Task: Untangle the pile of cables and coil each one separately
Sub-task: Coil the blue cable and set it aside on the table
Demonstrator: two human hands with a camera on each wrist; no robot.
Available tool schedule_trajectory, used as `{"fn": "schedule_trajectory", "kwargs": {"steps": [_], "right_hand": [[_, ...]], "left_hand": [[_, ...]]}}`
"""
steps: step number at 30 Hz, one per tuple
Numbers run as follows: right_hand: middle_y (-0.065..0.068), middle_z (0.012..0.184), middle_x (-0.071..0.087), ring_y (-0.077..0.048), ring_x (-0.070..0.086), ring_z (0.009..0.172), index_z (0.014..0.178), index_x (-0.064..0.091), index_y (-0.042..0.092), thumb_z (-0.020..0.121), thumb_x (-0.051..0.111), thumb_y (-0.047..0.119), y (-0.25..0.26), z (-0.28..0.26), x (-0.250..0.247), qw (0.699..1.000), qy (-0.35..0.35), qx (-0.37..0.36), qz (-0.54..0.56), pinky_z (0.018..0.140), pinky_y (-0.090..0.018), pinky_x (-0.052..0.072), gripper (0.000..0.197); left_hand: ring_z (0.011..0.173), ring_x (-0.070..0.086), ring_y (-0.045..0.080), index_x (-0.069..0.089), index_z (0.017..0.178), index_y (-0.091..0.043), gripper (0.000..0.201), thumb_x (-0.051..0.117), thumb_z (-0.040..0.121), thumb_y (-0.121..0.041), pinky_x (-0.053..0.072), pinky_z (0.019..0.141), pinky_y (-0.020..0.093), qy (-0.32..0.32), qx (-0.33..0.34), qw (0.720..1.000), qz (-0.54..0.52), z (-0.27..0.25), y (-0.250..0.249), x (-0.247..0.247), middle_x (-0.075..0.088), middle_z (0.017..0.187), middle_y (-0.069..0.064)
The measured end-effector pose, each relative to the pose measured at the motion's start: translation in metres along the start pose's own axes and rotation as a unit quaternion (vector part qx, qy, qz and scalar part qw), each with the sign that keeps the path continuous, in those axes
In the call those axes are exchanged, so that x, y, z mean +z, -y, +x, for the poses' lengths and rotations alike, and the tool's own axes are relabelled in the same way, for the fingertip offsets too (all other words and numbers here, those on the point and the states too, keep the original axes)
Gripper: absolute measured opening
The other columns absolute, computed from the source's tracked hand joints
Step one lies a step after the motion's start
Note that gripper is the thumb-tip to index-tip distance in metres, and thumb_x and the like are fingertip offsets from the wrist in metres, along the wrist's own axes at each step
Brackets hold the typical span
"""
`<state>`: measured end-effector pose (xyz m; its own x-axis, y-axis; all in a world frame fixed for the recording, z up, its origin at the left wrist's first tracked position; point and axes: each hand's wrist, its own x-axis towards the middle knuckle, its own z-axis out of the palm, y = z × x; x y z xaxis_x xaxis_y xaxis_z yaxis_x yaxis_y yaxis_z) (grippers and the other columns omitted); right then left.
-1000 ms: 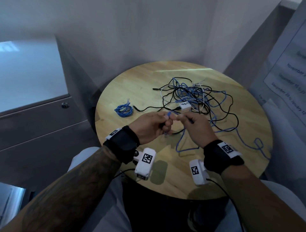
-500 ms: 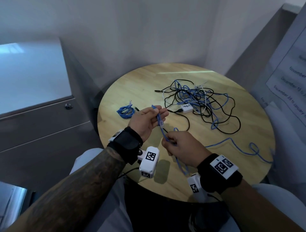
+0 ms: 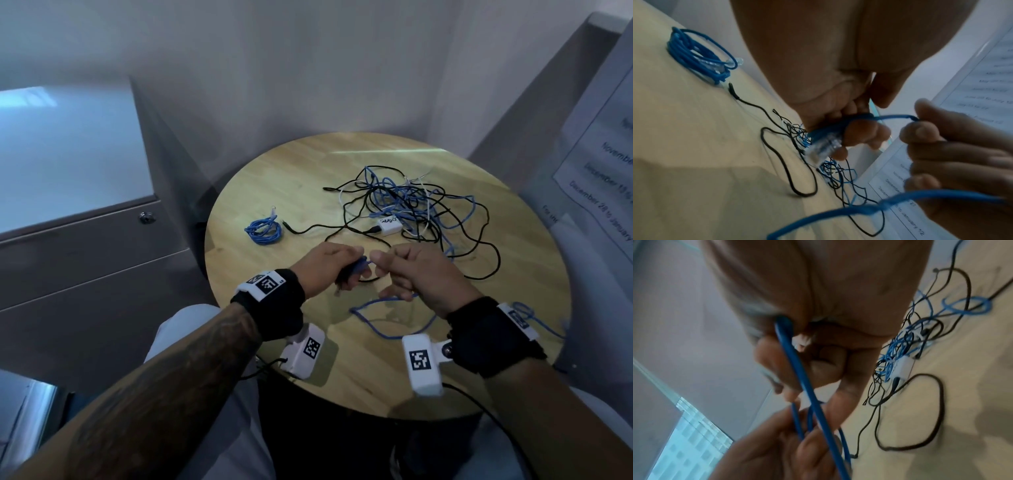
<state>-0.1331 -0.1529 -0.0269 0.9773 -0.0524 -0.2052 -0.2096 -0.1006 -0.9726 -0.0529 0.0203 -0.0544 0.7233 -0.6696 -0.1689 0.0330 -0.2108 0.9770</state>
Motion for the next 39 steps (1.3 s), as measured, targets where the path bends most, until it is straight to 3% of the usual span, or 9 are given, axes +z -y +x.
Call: {"fn": "schedule_trajectory", "kwargs": {"steps": [7,15,19,23,27,29,32,36,39], "right_hand": [[0.018,0.046,0.049,-0.01,0.034,0.044,0.083,0.064,-0.004,0.097,0.065,0.019,-0.009,0.014,-0.004,0.994,-0.084,-0.048,-0.057,0.05,-0.028,0.039,0.027],[0.005,0.055,0.056,-0.013,0.044,0.047,0.09,0.073,0.01,0.105,0.049,0.027,-0.045,0.007,0.042,0.982,-0.014,-0.07,-0.174,0.051,-0.025,0.036,0.033],[0.009,0.057,0.05,-0.022,0.06,0.067,0.088,0.074,0.017,0.104,0.05,0.034,-0.043,0.0,0.054,0.973,-0.013,-0.1,-0.207,0.063,-0.031,0.046,0.033],[0.005,0.057,0.042,-0.019,0.042,0.055,0.084,0.069,0.009,0.101,0.057,0.028,-0.039,-0.007,0.051,0.972,-0.016,-0.118,-0.2,0.061,-0.042,0.049,0.028],[-0.011,0.054,0.041,-0.019,0.034,0.047,0.08,0.064,-0.003,0.098,0.063,0.018,-0.02,-0.012,0.038,0.985,-0.053,-0.115,-0.115,0.049,-0.034,0.035,0.027],[0.003,0.05,0.048,-0.012,0.039,0.045,0.078,0.071,0.008,0.097,0.063,0.012,-0.011,-0.014,0.03,0.981,-0.076,-0.137,-0.115,0.049,-0.026,0.035,0.021],[0.012,0.062,0.062,-0.002,0.053,0.058,0.078,0.072,0.014,0.096,0.065,0.012,-0.007,-0.01,0.019,0.96,-0.115,-0.185,-0.177,0.058,-0.014,0.04,0.02],[0.0,0.08,0.068,-0.02,0.061,0.08,0.083,0.074,0.02,0.094,0.068,0.028,-0.02,0.004,0.007,0.94,-0.14,-0.199,-0.238,0.072,-0.038,0.051,0.014],[0.001,0.091,0.06,-0.016,0.052,0.095,0.073,0.068,0.028,0.091,0.068,0.041,-0.023,0.01,0.004,0.921,-0.162,-0.195,-0.295,0.084,-0.025,0.042,0.022]], "left_hand": [[0.047,0.026,0.016,0.054,0.069,-0.006,0.037,0.033,0.097,-0.018,0.036,0.055,0.029,0.06,-0.077,0.983,-0.157,-0.005,-0.008,-0.002,0.031,0.049,-0.001],[0.056,0.051,0.009,0.056,0.093,-0.005,0.024,0.035,0.098,-0.012,0.053,0.079,0.029,-0.006,-0.006,0.851,-0.526,0.002,-0.012,-0.032,0.053,0.065,-0.002],[0.071,0.061,0.015,0.056,0.097,-0.001,0.023,0.036,0.103,-0.011,0.055,0.09,0.03,-0.078,0.027,0.891,-0.446,0.008,-0.001,-0.038,0.061,0.075,0.005],[0.073,0.063,0.019,0.057,0.103,0.005,0.018,0.042,0.102,-0.005,0.055,0.077,0.03,-0.114,0.05,0.934,-0.334,0.007,0.003,-0.03,0.062,0.081,0.009],[0.069,0.064,0.01,0.067,0.095,0.001,0.017,0.051,0.099,-0.003,0.052,0.069,0.022,-0.121,0.081,0.989,-0.037,0.004,0.008,-0.021,0.068,0.085,0.007],[0.063,0.06,0.001,0.066,0.087,-0.004,0.021,0.049,0.1,-0.003,0.046,0.064,0.014,-0.061,0.1,0.991,0.069,-0.001,0.006,-0.013,0.066,0.078,0.0],[0.06,0.057,0.011,0.063,0.081,-0.01,0.033,0.041,0.104,-0.01,0.043,0.06,0.018,0.008,0.067,0.997,0.035,-0.004,0.003,-0.003,0.062,0.071,0.006],[0.056,0.047,0.019,0.063,0.086,-0.003,0.032,0.038,0.102,-0.016,0.044,0.064,0.03,0.062,-0.005,0.996,-0.063,-0.003,0.0,-0.001,0.051,0.06,0.001],[0.051,0.033,0.015,0.058,0.084,-0.003,0.034,0.033,0.103,-0.014,0.043,0.065,0.031,0.078,-0.033,0.981,-0.173,-0.005,-0.005,-0.003,0.036,0.058,0.0]]}}
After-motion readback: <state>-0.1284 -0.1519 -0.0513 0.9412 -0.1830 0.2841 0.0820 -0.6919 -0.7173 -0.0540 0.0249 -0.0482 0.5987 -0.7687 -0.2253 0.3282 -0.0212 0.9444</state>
